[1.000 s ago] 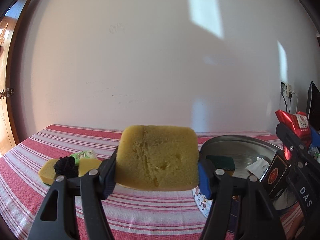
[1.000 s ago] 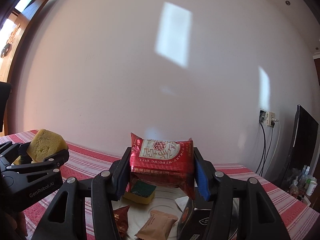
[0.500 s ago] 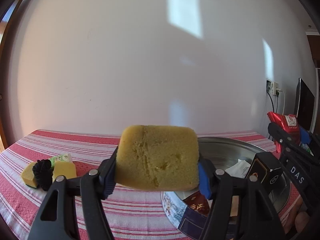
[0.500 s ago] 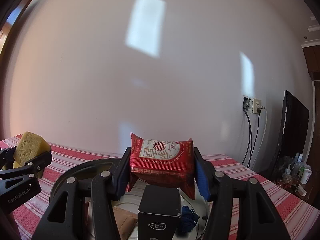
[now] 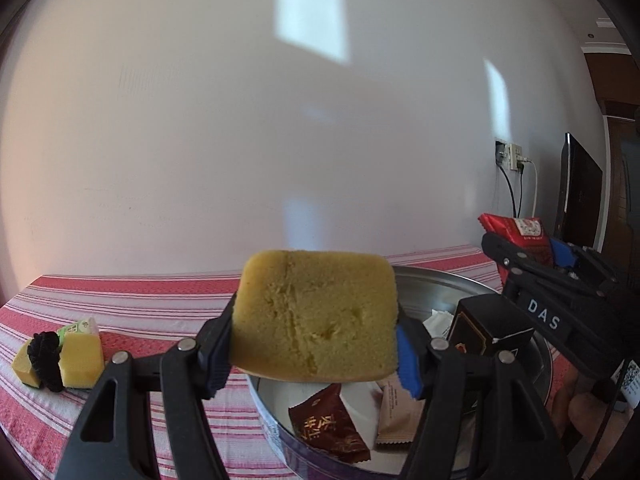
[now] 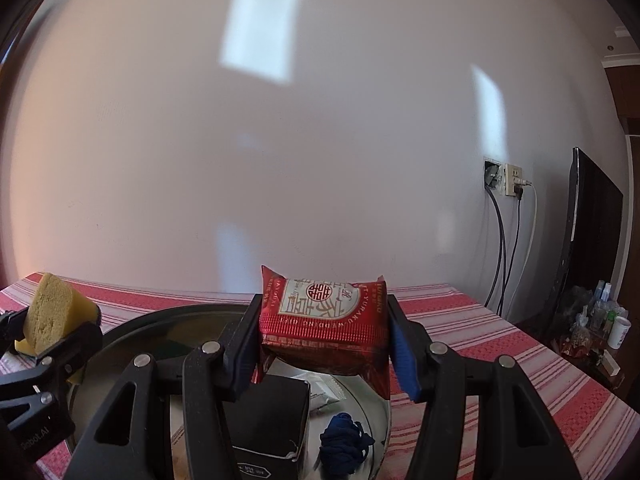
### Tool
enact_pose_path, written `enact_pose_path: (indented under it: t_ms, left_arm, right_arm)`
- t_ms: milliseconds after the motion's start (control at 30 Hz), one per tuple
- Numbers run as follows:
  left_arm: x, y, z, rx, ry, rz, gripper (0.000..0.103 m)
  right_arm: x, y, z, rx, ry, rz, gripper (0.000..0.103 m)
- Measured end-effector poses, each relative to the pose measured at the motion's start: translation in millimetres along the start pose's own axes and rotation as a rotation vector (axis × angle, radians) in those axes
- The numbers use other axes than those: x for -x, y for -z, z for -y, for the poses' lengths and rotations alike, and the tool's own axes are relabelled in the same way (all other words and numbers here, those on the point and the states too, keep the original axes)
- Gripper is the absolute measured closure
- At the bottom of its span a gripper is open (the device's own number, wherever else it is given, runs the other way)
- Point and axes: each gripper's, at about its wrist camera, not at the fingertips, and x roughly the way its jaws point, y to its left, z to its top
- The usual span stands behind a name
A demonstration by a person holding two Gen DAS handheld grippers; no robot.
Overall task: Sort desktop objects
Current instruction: 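Carry the yellow sponge and red wrapper over the metal tin with both tools, then open both tools to drop the sponge and red wrapper into the tin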
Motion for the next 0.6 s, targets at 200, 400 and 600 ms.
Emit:
enact_pose_path:
  t_ms: [200,400,600]
  left_arm:
    - [-11,-1,17,-0.023,0.009,-0.041,0.037]
    - [-22,-3,36,-0.049,0.007,-0.08,0.037]
    - [-31,-1,48,-0.08,-0.045,-0.119,0.01]
  right_arm:
    - [-21,-5,1,0.058,-0.028,-0.035,0.044]
    - [-43,-4,11,0.063,-0.054,-0.1,0.044]
    - [-45,-1,16,0.024,-0.09,-0.1,0.012]
